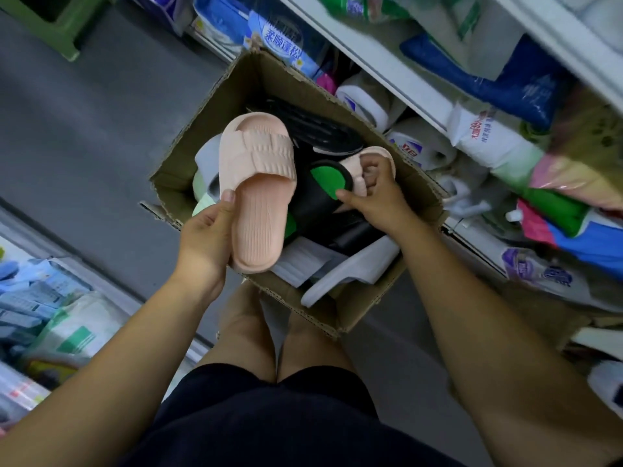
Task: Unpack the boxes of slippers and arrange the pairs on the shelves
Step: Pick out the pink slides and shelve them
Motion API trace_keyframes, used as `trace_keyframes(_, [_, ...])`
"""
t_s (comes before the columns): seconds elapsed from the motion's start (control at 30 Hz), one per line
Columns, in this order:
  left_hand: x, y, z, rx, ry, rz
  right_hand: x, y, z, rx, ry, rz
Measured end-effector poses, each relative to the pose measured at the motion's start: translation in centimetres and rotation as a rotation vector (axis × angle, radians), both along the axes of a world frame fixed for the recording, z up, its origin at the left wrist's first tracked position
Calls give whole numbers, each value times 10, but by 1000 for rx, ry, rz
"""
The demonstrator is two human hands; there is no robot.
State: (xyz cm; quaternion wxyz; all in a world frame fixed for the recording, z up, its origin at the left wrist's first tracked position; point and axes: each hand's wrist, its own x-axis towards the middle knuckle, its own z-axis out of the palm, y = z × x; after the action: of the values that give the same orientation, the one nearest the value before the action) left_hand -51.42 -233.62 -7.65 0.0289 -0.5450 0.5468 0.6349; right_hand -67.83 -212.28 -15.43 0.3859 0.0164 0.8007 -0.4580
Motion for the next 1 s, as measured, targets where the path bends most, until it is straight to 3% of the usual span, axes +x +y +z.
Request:
trace_keyframes(0.17, [8,-7,28,26,99,-77,13,-5,44,121,288,-170])
trace_keyframes(0.43, [-3,-37,82,-2,160,-248,21,9,155,283,633,-184])
trace_keyframes(0.57, [-18,-50,121,-19,311,-395,45,4,226,250,552,-199])
trace_keyframes(0.73, [-39,-58,160,20,501,-728,88,-7,288,32,516,-244])
trace_keyframes(1.0, [-40,-28,200,108,569,-1124,138,25,323,-21,517,-283])
